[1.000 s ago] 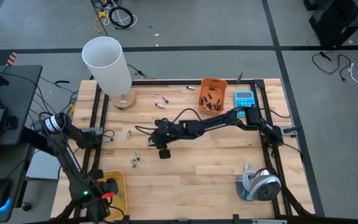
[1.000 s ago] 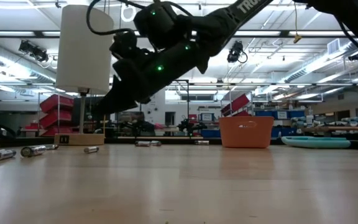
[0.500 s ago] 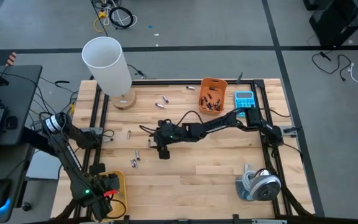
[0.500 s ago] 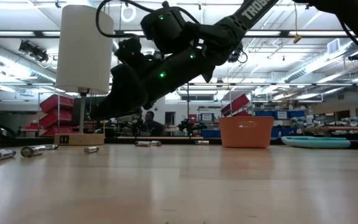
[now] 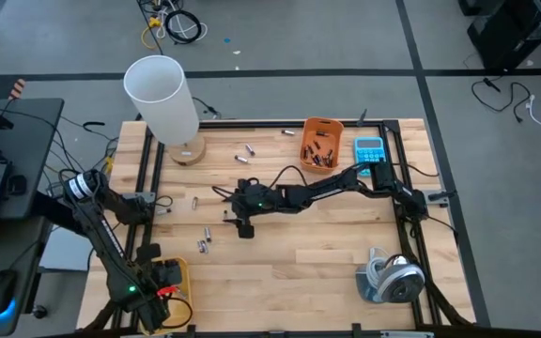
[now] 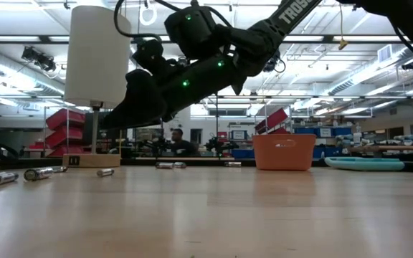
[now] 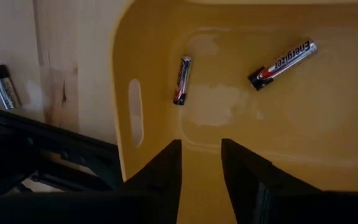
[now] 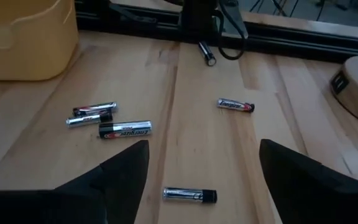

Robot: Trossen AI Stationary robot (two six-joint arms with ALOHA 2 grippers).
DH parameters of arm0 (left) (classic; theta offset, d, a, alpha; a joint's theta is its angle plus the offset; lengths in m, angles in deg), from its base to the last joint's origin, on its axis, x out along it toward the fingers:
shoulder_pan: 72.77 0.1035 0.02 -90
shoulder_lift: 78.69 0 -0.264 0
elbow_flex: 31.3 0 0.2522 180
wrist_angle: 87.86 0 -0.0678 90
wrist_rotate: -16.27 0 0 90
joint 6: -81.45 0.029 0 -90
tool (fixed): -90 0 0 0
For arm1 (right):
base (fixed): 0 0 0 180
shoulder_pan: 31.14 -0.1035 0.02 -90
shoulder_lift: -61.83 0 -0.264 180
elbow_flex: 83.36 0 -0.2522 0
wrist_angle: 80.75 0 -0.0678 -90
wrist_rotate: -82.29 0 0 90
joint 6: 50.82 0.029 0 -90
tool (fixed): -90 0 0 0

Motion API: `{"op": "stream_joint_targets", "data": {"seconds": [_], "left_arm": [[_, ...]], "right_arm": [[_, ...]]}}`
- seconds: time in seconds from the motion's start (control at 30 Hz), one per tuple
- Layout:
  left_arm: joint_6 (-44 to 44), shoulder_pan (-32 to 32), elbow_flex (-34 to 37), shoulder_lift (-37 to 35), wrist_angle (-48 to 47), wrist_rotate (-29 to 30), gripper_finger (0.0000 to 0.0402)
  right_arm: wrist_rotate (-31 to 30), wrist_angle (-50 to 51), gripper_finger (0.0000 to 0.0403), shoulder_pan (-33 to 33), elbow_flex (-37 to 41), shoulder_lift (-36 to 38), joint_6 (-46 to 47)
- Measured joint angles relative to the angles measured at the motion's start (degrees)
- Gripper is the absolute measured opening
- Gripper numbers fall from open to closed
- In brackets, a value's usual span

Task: Sort batteries
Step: Put the silver battery into the yellow bin

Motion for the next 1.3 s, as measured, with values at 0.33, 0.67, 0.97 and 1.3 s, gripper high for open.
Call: {"op": "stream_joint_targets", "data": {"seconds": [0.33, 0.67, 0.97, 1.3], "left_arm": [[0.0, 0.0, 0.0, 0.0, -0.4, 0.8, 0.0115], [0.0, 0.0, 0.0, 0.0, -0.9, 3.5, 0.0115], [0.0, 0.0, 0.0, 0.0, -1.1, 4.3, 0.0115], [0.0, 0.0, 0.0, 0.0, -1.1, 6.2, 0.0115]], "right_arm": [[-1.8, -3.5, 0.0287, -0.1, -0.5, -6.2, -1.4], [-1.4, -3.0, 0.0293, 0.0, -0.5, -7.8, 1.3], [0.1, -7.2, 0.0291, 0.7, -0.6, -10.2, 5.7], [1.6, -6.6, 0.0255, 1.5, -0.6, -10.3, 5.4]]}}
